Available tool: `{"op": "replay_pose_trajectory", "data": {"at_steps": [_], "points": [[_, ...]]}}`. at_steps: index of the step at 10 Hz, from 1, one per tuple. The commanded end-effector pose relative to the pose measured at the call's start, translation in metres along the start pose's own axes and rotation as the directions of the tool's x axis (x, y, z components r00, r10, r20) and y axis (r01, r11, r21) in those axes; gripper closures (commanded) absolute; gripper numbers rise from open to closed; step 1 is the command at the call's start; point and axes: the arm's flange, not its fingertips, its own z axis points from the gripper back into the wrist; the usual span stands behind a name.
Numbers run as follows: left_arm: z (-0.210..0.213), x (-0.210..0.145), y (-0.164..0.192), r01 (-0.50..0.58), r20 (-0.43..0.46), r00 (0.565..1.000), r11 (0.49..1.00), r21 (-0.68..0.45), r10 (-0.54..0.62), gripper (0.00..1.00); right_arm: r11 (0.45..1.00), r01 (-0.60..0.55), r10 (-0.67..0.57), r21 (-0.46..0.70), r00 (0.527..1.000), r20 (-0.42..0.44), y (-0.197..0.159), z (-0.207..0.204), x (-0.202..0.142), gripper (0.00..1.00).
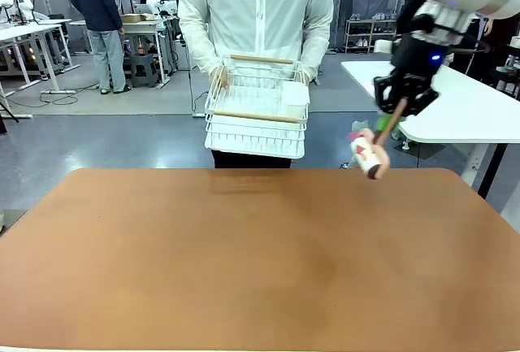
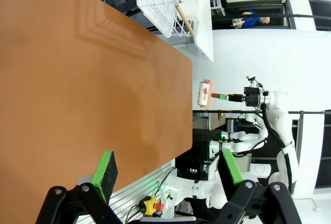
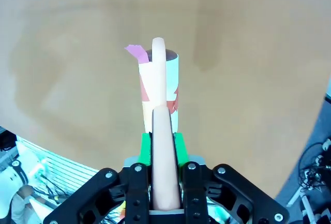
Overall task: Clean the table.
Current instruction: Clean the table with the Lint Roller when the human lifts the Dish drying rack.
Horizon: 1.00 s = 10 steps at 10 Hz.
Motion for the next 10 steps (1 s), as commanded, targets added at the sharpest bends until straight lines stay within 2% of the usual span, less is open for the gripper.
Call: {"op": "replay_pose_trajectory", "data": {"at_steps": [1, 4, 5, 10], "points": [[0.003, -0.002, 0.000, 0.012, -0.007, 1.000, 1.000, -0.013, -0.013, 0.00, 0.999, -0.010, 0.010, -0.049, 1.000, -0.002, -0.026, 0.005, -0.010, 0.79], [0.003, -0.002, 0.000, 0.012, -0.007, 1.000, 1.000, -0.013, -0.013, 0.00, 0.997, 0.060, -0.059, -0.051, 0.998, 0.027, -0.059, 0.000, -0.006, 0.79], [0.003, -0.002, 0.000, 0.012, -0.007, 1.000, 1.000, -0.013, -0.013, 0.00, 0.998, 0.038, -0.038, -0.050, 0.999, 0.004, -0.050, 0.009, -0.005, 0.79], [0.003, -0.002, 0.000, 0.012, -0.007, 1.000, 1.000, -0.013, -0.013, 0.00, 0.998, 0.038, -0.038, -0.050, 0.999, 0.004, -0.050, 0.009, -0.005, 0.79]]}}
